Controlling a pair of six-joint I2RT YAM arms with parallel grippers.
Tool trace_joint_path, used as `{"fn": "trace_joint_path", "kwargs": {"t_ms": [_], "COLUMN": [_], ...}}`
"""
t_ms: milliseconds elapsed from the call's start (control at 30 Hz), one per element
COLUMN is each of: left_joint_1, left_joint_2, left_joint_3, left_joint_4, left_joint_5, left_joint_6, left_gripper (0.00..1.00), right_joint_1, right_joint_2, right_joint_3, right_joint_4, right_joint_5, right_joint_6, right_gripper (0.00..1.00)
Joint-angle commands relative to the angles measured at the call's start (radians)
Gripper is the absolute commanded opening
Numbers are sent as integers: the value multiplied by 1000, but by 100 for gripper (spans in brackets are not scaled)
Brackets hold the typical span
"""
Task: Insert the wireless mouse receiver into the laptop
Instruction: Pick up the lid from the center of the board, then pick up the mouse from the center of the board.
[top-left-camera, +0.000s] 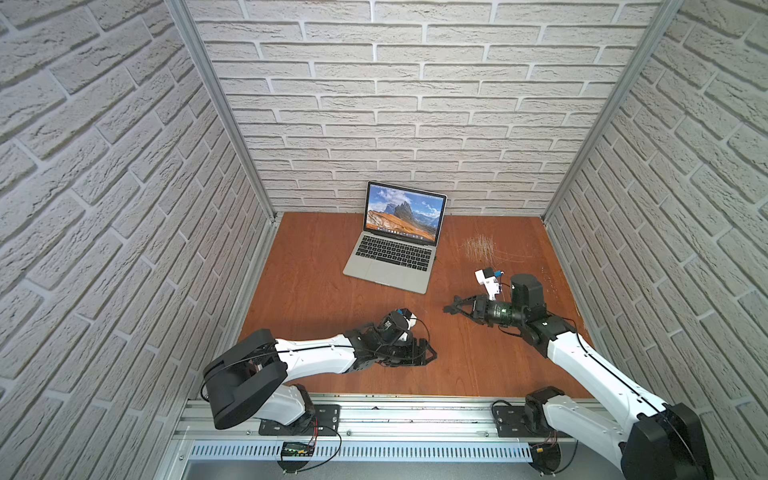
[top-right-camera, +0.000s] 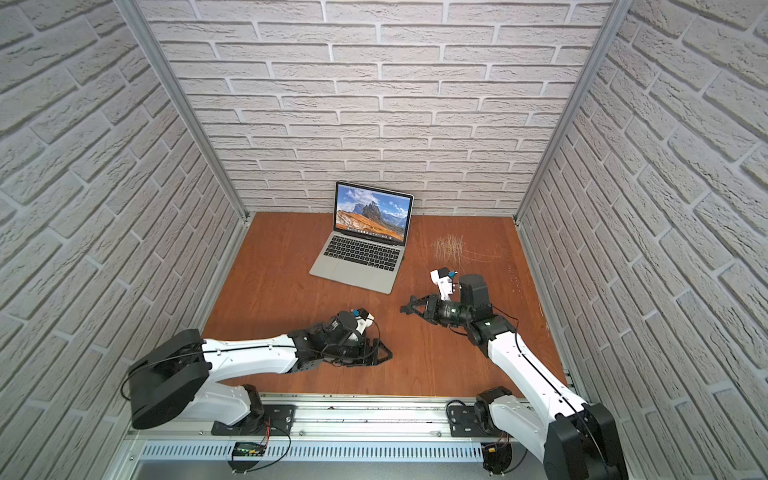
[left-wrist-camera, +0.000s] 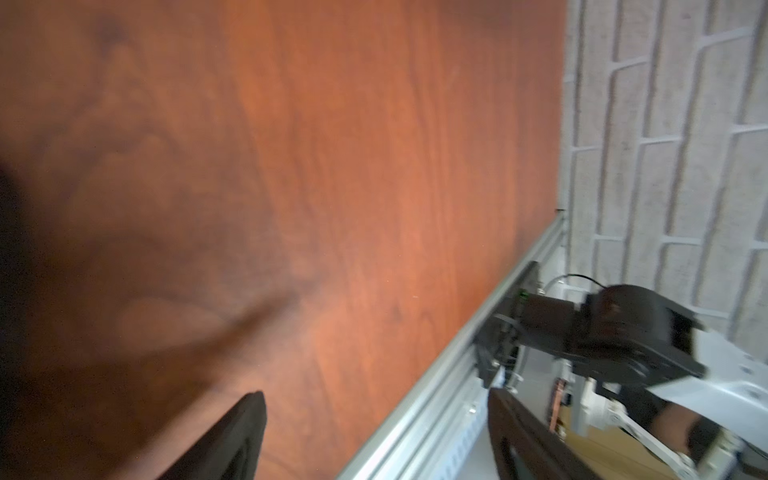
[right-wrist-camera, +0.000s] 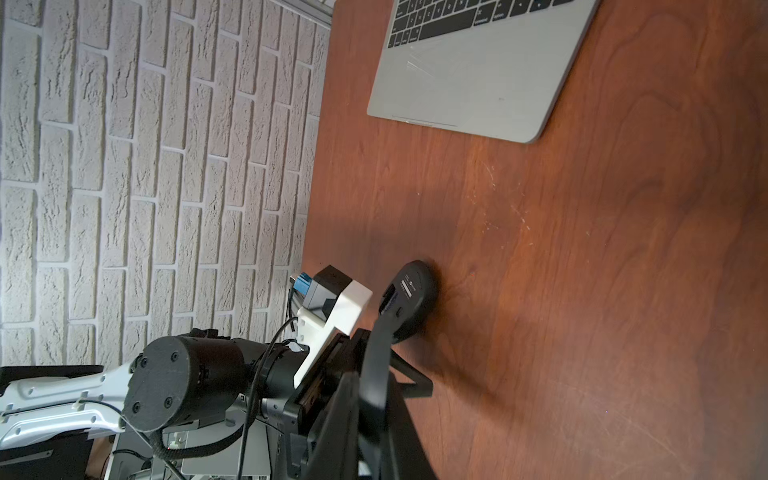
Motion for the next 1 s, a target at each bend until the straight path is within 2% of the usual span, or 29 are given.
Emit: {"fn": "trace_joint_path", "kwargs": {"t_ms": [0,367,800,967], "left_joint_1": [7,61,78,82], "left_joint_2": [2,16,142,204], "left_joint_3": [-3,35,164,206], "left_joint_4": [-114,-265,-370,-351], "left_joint_5": [-147,-346,-585,-617], "left_joint_6": [81,204,345,378], "left_gripper": [88,90,95,95], "right_joint_1": [2,9,19,23], "right_joint_2": [13,57,70,78], "right_joint_3": [-15,-22,-34,-38], "right_joint_4": [31,58,75,83], "right_joint_5": [11,-3,6,8], "right_joint_6": [-24,-32,-33,-31], "right_gripper": [3,3,3,3]}}
